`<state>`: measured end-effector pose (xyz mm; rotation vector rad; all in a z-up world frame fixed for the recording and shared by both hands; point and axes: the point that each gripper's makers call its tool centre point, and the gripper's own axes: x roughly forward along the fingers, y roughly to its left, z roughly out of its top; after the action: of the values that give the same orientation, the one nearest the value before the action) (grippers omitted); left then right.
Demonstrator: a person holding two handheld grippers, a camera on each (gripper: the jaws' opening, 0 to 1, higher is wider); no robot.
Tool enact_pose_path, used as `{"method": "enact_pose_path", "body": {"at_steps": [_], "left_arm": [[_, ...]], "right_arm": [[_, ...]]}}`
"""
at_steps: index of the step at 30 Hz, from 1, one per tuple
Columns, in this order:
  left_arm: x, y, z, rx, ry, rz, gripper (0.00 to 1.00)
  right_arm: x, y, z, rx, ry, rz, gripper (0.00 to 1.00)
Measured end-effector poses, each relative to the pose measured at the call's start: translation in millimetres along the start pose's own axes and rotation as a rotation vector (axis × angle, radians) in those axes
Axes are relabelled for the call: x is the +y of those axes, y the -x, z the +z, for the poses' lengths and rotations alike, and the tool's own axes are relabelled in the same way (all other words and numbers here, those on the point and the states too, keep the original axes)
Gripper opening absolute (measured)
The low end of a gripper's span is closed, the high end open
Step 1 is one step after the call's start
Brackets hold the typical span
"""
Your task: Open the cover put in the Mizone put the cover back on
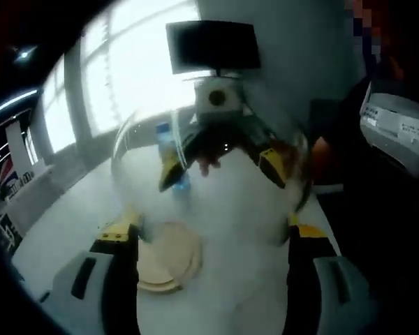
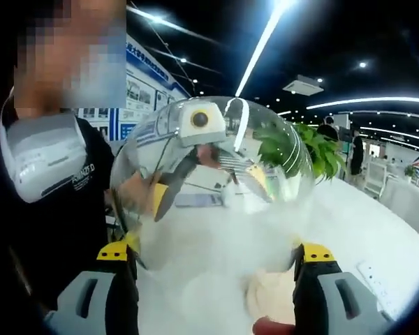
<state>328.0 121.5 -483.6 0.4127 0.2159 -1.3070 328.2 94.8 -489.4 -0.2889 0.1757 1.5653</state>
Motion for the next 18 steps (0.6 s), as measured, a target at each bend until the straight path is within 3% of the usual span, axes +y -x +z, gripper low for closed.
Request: {"method": "enact_pose_path", "body": {"at_steps": [7,18], "left_arm": [[-0.6,1.4,-0.4,-0.063,0.000,-0.005,0.74],[-4.8,0.9,1.4,-0.075,0.006,-0.005,0.74]], "right_arm": [[0.9,-0.3,0.5,-0.038,-0.002,-0.007,0.86],[3.8,-0.7,4.0,-0.076,-0.026,-0.019,0.88]]}}
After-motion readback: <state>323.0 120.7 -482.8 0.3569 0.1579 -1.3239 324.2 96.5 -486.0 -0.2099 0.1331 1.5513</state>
